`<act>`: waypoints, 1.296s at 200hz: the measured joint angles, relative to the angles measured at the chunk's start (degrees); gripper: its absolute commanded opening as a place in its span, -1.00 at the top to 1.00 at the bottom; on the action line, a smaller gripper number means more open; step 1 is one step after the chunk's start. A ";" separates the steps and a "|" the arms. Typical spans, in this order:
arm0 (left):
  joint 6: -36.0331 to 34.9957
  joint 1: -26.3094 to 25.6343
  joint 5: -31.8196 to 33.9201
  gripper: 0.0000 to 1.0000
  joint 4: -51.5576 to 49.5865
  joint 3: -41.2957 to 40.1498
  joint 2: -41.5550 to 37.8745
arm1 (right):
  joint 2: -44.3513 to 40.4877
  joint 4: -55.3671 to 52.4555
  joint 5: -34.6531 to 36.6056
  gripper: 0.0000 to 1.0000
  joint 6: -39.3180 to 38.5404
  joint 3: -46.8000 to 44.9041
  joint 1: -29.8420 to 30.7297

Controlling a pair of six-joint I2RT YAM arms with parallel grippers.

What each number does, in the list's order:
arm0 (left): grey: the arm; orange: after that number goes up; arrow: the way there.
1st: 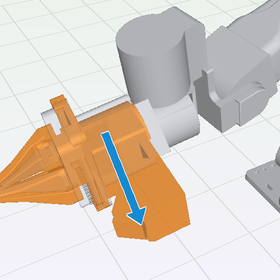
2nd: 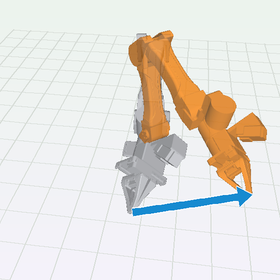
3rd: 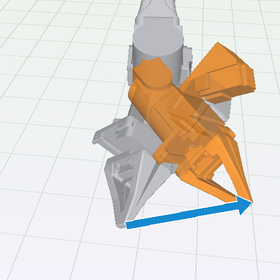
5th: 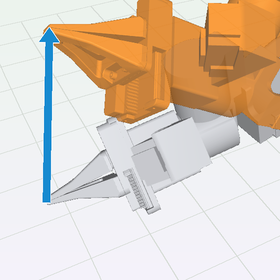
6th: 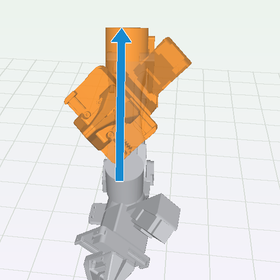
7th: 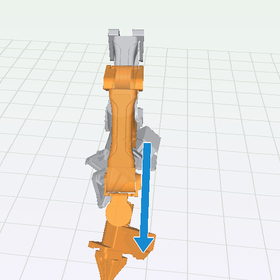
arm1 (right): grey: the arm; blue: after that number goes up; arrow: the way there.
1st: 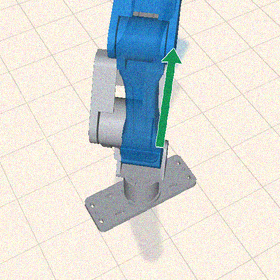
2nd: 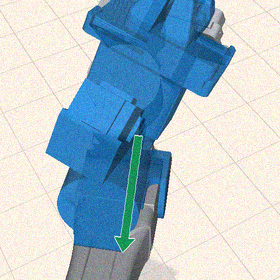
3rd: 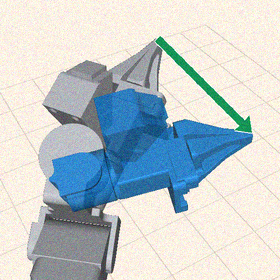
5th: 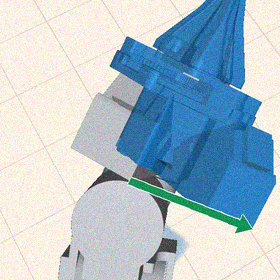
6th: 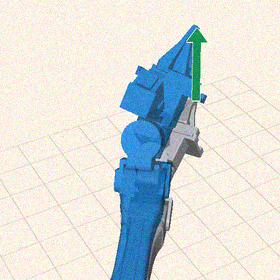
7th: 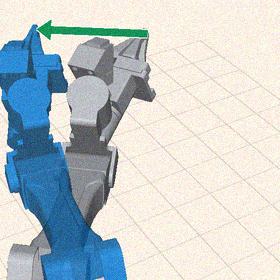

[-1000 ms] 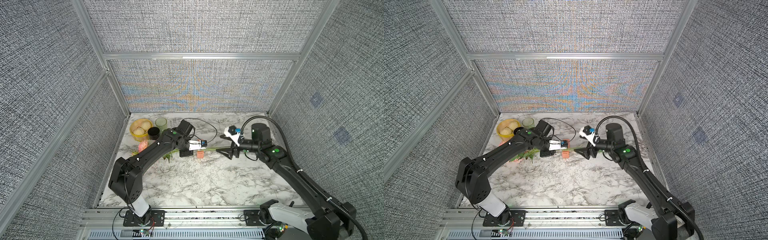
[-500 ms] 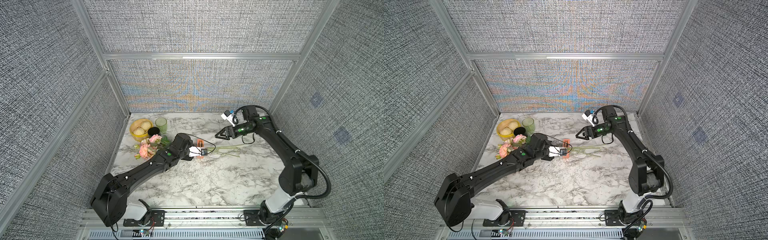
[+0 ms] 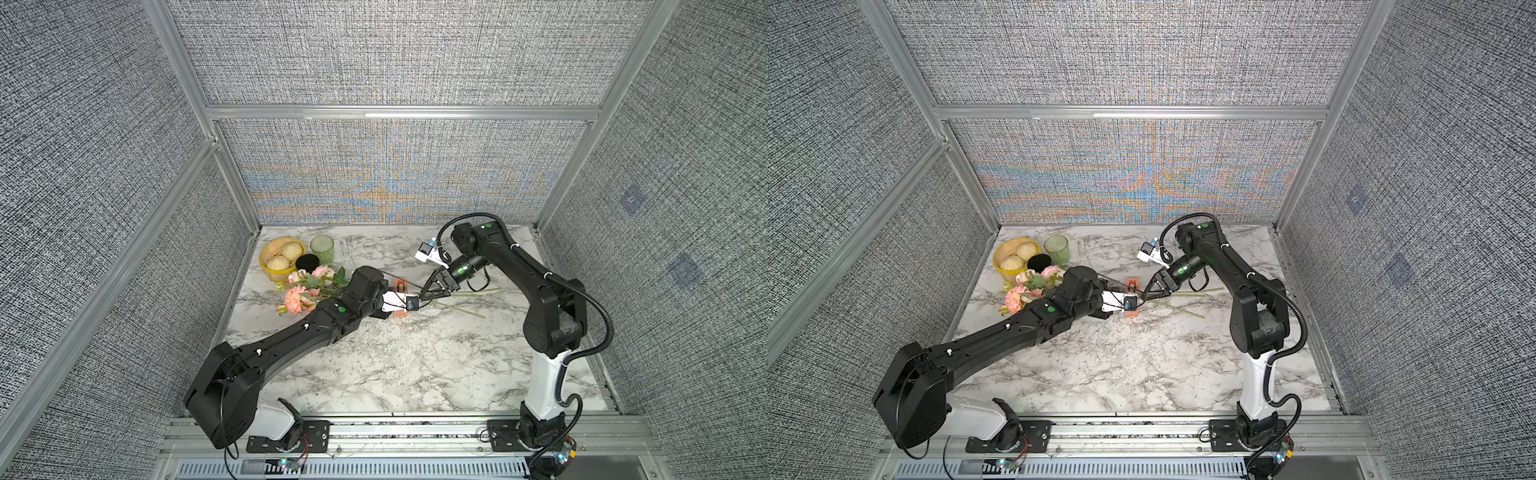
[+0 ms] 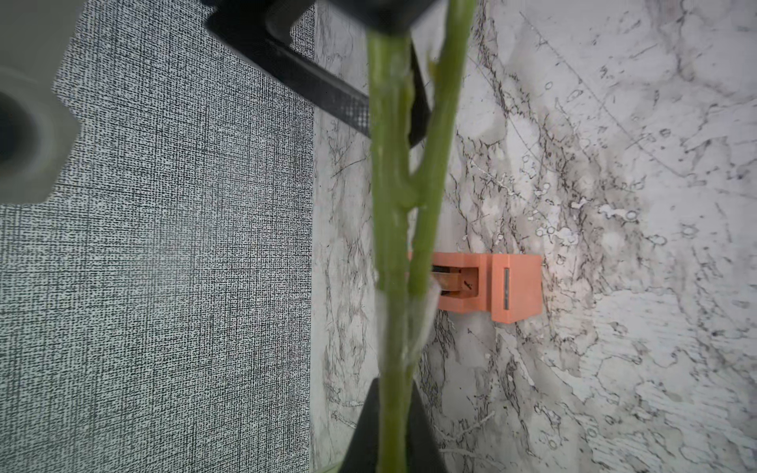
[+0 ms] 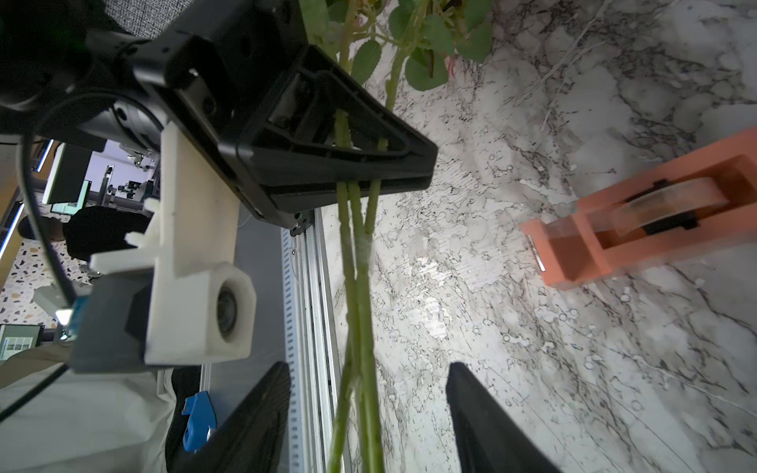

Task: Wrap bouquets with tape
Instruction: Wrap the tape around the bouquet.

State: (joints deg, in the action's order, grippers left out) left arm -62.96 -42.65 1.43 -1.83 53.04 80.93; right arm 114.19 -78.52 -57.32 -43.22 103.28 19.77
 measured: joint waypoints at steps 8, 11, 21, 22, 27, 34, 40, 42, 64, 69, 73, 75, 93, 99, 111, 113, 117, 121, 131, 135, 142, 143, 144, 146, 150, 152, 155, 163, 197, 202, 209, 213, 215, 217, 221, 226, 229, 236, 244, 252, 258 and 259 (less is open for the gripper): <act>-0.04 0.00 0.02 1.00 0.15 -0.15 0.07 | 0.02 -0.48 -0.15 -0.29 -0.92 -0.11 0.02; -0.04 0.00 0.04 1.00 0.22 -0.24 0.11 | 0.02 -0.70 -0.17 -0.29 -1.22 -0.11 0.02; -0.04 0.00 0.04 1.00 0.37 -0.46 0.26 | 0.00 -1.18 -0.55 -0.29 -2.43 -0.22 0.15; -0.04 0.00 0.04 1.00 0.37 -0.46 0.28 | 0.00 -1.22 -0.55 -0.29 -2.51 -0.22 0.15; -0.02 -0.02 0.07 1.00 0.37 -0.50 0.28 | -0.09 -1.33 -0.57 -0.28 -3.02 -0.31 0.28; -0.02 -0.02 0.07 1.00 0.39 -0.55 0.28 | -0.13 -1.44 -0.61 -0.25 -3.61 -0.48 0.44; -0.02 -0.02 0.07 1.00 0.46 -0.55 0.28 | -0.22 -1.53 -0.68 -0.19 -4.07 -0.66 0.61; -0.02 -0.02 0.07 1.00 0.48 -0.55 0.28 | -0.24 -1.60 -0.70 -0.18 -4.17 -0.70 0.70; 0.00 -0.02 0.13 1.00 0.55 -0.81 0.15 | -0.33 -1.18 0.11 -0.06 -4.42 -1.49 1.38; 0.00 -0.02 0.13 1.00 0.44 -0.85 0.11 | -0.31 -0.83 0.44 0.00 -4.39 -1.70 1.62; 0.00 -0.04 0.15 1.00 0.42 -0.90 0.04 | -0.22 -0.61 0.79 0.05 -4.42 -1.77 1.66; 0.00 -0.04 0.15 1.00 0.39 -0.94 0.02 | -0.20 -0.52 0.85 0.07 -4.42 -1.79 1.70; 0.04 -0.04 0.13 1.00 0.02 -1.05 -0.50 | -0.07 0.94 2.32 0.33 -3.67 -2.21 1.77; 0.04 -0.04 0.13 1.00 -0.13 -1.05 -0.70 | -0.07 1.55 2.95 0.41 -3.13 -2.38 1.73; 0.22 -0.04 0.15 1.00 -0.83 -0.96 -0.96 | -0.07 2.69 3.80 0.54 -2.16 -2.71 1.77; 0.26 -0.04 0.17 1.00 -0.96 -0.94 -1.01 | -0.07 2.95 3.93 0.57 -1.90 -2.80 1.79; 0.33 -0.04 0.24 1.00 -1.25 -0.92 -1.09 | -0.07 3.32 4.17 0.61 -1.62 -2.89 1.86; 0.44 -0.04 0.50 1.00 -1.51 -0.87 -1.11 | -0.07 3.63 4.39 0.64 -1.51 -2.93 1.95; 0.76 -0.04 1.20 1.00 -2.43 -0.81 -1.42 | -0.07 4.42 4.74 0.74 -1.05 -2.95 2.38; 0.94 -0.04 1.38 0.97 -2.86 -0.81 -1.62 | -0.09 4.68 4.79 0.78 -0.87 -2.95 2.51; 1.22 0.02 1.62 0.73 -3.54 -0.79 -2.08 | -0.13 5.07 4.87 0.85 -0.68 -2.97 2.97; 1.29 0.02 1.64 0.71 -3.63 -0.79 -2.14 | -0.13 5.14 4.90 0.86 -0.66 -2.97 3.02; 1.33 0.04 1.68 0.70 -3.72 -0.79 -2.21 | -0.20 5.25 4.90 0.87 -0.61 -2.99 3.10; 1.44 0.07 1.79 0.65 -3.93 -0.79 -2.36 | -0.26 5.46 4.90 0.89 -0.61 -3.06 3.19; 1.66 0.07 1.92 0.56 -4.35 -0.79 -2.71 | -0.39 5.81 4.90 0.94 -0.55 -3.15 3.34; 1.75 0.07 1.97 0.54 -4.46 -0.79 -2.82 | -0.50 6.03 4.96 0.96 -0.50 -3.21 3.43; 1.88 0.07 2.01 0.49 -4.72 -0.79 -3.10 | -0.63 6.29 5.11 1.00 -0.42 -3.26 3.50; 2.54 0.00 1.73 0.39 -5.11 -0.76 -3.91 | -1.07 7.32 6.84 1.00 0.44 -3.45 3.61; 6.27 0.00 1.73 -0.16 -5.18 -1.22 -8.41 | -1.55 11.58 11.04 1.00 1.90 -4.11 3.69; 6.78 0.00 1.90 -0.20 -5.20 -1.44 -9.05 | -1.75 12.11 11.32 1.00 1.90 -4.24 3.76; 7.65 -0.02 2.05 -0.26 -5.27 -1.77 -9.94 | -2.14 12.76 11.61 1.00 1.88 -4.44 3.87; 8.13 -0.02 2.08 -0.30 -5.42 -1.90 -10.49 | -2.49 13.27 11.78 1.00 1.79 -4.68 3.93; 8.44 -0.02 2.16 -0.31 -5.55 -1.97 -10.73 | -2.67 13.57 11.87 1.00 1.70 -4.81 3.98; 8.74 0.00 2.29 -0.32 -5.64 -1.99 -11.04 | -2.82 13.75 11.91 1.00 1.66 -4.94 4.00; 9.29 0.00 2.54 -0.37 -5.75 -2.05 -11.50 | -3.26 14.32 12.04 1.00 1.42 -5.33 4.17; 9.99 0.04 2.91 -0.52 -5.84 -2.05 -12.15 | -3.89 15.04 12.31 1.00 1.16 -5.92 4.28; 10.43 0.07 2.95 -0.68 -5.81 -2.05 -12.46 | -4.26 15.45 12.39 1.00 1.01 -6.29 4.35; 11.34 0.28 3.02 -1.00 -5.79 -1.95 -13.20 | -5.40 16.81 12.92 1.00 0.74 -7.48 4.61; 12.61 0.61 3.37 -1.00 -5.84 -1.70 -13.90 | -6.73 18.47 13.51 1.00 0.42 -8.96 4.90; 14.10 1.07 3.74 -1.00 -6.03 -1.38 -14.53 | -8.09 20.46 14.10 1.00 -0.04 -10.60 5.14; 15.37 1.53 4.09 -1.00 -6.14 -1.01 -15.06 | -9.22 22.21 14.86 1.00 -0.33 -12.07 5.44; 15.39 1.57 4.11 -1.00 -6.14 -0.94 -15.13 | -9.33 22.43 14.95 1.00 -0.37 -12.24 5.46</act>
State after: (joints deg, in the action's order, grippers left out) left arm -47.57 -41.08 5.54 -7.97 52.10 65.80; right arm 104.86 -56.10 -42.37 -43.59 91.05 25.23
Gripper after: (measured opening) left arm 1.000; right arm 0.067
